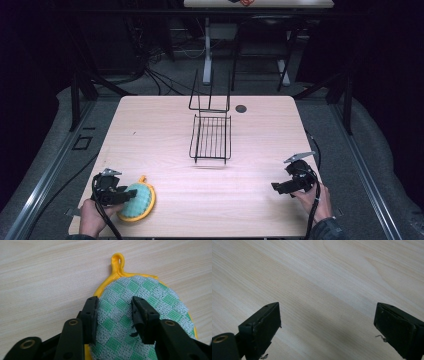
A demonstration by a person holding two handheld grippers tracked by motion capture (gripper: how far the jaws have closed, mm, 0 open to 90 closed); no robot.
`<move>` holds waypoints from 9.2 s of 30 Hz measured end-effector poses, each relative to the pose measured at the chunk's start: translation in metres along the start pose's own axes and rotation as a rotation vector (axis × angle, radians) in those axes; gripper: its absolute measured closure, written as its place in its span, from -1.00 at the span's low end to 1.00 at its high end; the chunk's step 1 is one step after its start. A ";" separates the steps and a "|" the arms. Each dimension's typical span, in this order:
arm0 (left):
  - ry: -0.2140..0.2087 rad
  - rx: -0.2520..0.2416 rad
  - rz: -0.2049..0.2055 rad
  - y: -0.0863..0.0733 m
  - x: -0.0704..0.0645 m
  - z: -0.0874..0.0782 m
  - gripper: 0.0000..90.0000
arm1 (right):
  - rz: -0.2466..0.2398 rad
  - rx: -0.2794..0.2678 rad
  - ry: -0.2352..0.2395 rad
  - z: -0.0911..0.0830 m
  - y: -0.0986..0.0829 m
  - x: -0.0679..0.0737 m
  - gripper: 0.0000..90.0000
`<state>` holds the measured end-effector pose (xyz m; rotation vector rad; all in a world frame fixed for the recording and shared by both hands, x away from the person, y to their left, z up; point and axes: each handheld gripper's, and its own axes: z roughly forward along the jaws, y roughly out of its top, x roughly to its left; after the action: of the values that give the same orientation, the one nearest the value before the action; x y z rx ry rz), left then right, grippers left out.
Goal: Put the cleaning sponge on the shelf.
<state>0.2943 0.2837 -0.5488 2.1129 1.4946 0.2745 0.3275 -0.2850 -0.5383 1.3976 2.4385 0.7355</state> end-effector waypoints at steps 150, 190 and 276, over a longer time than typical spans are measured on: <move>-0.037 -0.328 0.309 0.098 -0.079 -0.047 0.94 | -0.030 -0.014 -0.007 0.002 0.001 0.000 -0.82; -0.080 -0.359 0.345 0.138 -0.106 -0.027 0.94 | -0.030 -0.022 -0.017 -0.002 0.002 0.001 -0.82; -0.053 -0.444 0.117 0.195 -0.130 0.089 0.94 | -0.058 -0.025 -0.011 -0.003 0.002 0.003 -0.80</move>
<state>0.4454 0.0891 -0.5021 1.8328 1.1523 0.5365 0.3257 -0.2823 -0.5347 1.3119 2.4415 0.7405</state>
